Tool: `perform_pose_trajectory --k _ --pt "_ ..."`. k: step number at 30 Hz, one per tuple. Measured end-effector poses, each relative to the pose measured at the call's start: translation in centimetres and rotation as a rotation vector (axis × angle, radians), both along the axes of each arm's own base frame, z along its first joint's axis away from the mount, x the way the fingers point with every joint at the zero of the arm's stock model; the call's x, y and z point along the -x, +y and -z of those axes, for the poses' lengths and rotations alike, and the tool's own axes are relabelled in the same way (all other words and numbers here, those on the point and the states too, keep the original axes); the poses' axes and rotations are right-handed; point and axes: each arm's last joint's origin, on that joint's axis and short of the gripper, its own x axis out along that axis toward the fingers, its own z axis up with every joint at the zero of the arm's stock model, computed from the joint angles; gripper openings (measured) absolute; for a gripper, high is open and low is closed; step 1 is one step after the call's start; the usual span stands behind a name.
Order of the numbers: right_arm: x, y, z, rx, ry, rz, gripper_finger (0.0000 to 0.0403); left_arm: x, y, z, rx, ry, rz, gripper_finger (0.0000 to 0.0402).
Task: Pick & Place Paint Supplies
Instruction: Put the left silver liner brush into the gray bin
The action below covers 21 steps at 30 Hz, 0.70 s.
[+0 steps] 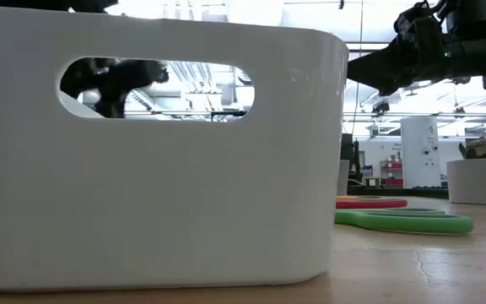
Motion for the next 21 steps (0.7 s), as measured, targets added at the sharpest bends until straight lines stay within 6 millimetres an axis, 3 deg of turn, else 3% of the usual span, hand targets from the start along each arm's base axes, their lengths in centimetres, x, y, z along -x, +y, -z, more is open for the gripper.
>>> perform_pose_trajectory --k 9,21 --pt "0.0 0.0 0.0 0.0 0.0 0.0 0.0193 2.3 1.3 4.3 0.003 -0.058 -0.074 0.019" --pt "0.0 0.0 0.0 0.0 0.0 0.0 0.0193 1.3 3.6 4.8 0.006 0.061 0.023 0.019"
